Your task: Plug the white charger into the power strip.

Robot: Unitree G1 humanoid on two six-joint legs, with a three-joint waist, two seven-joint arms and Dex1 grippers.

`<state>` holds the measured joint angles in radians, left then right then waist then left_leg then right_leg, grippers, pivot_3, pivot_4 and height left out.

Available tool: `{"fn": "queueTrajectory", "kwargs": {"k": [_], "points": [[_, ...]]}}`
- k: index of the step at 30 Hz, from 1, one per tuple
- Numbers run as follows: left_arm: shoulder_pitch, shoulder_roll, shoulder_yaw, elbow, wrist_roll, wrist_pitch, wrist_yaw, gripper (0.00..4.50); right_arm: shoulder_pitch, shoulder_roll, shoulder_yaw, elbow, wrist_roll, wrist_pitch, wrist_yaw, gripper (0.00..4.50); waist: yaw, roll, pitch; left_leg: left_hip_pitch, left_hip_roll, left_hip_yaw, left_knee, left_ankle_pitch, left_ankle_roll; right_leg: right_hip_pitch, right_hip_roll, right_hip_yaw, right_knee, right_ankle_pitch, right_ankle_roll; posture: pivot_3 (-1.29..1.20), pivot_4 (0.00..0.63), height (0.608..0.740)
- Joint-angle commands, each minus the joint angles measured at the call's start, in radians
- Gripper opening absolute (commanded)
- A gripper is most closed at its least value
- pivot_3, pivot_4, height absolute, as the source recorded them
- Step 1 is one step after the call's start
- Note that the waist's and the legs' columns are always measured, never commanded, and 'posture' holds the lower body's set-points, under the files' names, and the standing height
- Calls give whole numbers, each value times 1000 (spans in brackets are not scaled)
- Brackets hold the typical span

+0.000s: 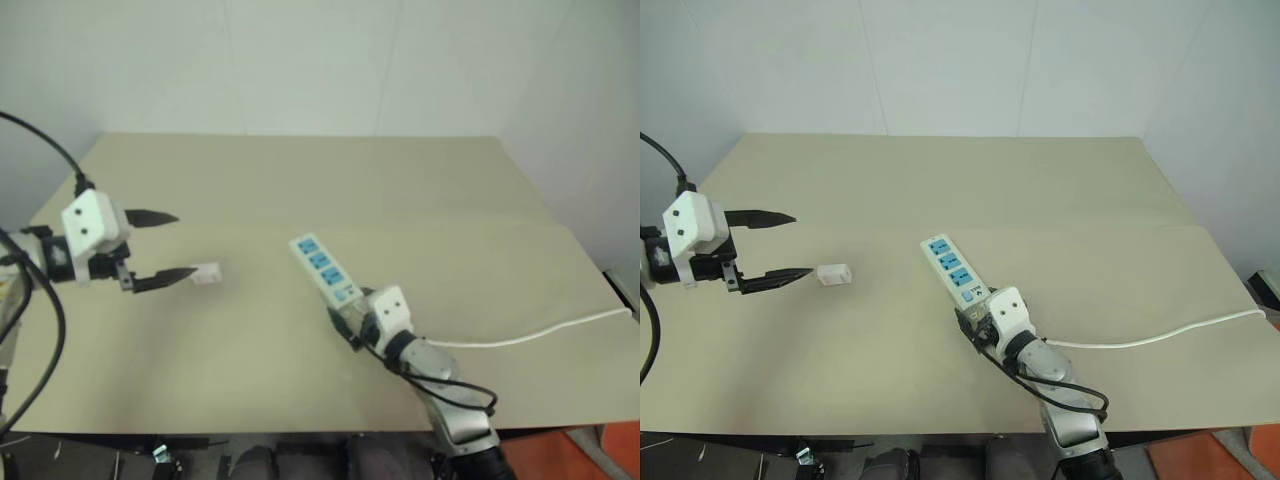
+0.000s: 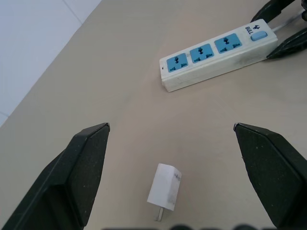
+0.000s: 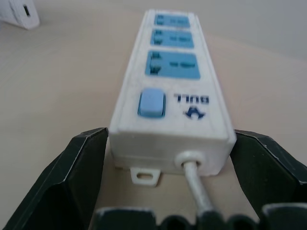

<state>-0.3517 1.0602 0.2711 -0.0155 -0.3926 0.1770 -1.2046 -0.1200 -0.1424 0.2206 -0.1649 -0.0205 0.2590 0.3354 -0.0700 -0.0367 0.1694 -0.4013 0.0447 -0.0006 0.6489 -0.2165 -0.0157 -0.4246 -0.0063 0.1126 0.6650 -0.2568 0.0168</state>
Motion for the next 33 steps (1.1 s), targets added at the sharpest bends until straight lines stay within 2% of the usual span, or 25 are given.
{"fn": "queueTrajectory", "kwargs": {"k": [1, 9, 22, 25, 26, 30, 33], "points": [[-23, -1, 15, -9, 3, -26, 15, 4500, -20, 27, -2, 12, -4, -31, -33, 4449, -1, 0, 0, 0, 0, 0, 0, 0, 0, 0, 0, 0, 0, 0, 0, 0, 150, 740], [-64, -9, -7, 19, 11, -43, 8, 4500, -28, 54, -1, 82, -13, -65, -64, 4449, -3, -2, -1, 2, 0, 0, 0, 0, 0, 1, 0, 0, 1, 0, 0, 0, 150, 740], [-40, -26, 8, 8, 10, -52, 17, 4500, -30, 79, -15, 140, 24, -88, -48, 4449, -5, -9, -6, 3, 1, 0, 1, 0, 0, 2, 1, 0, 2, 0, -1, 0, 150, 740], [-32, -28, 12, 6, 12, -55, 24, 4500, -34, 70, -9, 151, 15, -100, -37, 3540, -4, -10, -7, 4, 2, 0, 1, 0, 0, 3, 1, 0, 2, 0, -1, 0, 150, 740], [-30, -30, 12, 5, 12, -57, 28, 4500, -35, 68, -7, 153, 13, -104, -35, 3407, -4, -11, -8, 4, 2, 0, 1, 0, 0, 3, 1, 0, 2, 0, -1, 0, 150, 740], [-32, -40, 9, -2, 4, -59, 33, 4500, -41, 57, 4, 162, 9, -123, -11, 3407, -4, -14, -10, 5, 2, 0, 1, 0, 0, 3, 2, 0, 2, 0, -1, 0, 150, 740], [-58, -53, -39, -12, 9, -76, 2, 4500, -22, -20, 11, 134, 67, -164, 137, 3407, -1, -14, -10, 5, 2, 1, 1, 0, 0, 3, 2, 0, 2, 0, -1, 0, 150, 740]]}}
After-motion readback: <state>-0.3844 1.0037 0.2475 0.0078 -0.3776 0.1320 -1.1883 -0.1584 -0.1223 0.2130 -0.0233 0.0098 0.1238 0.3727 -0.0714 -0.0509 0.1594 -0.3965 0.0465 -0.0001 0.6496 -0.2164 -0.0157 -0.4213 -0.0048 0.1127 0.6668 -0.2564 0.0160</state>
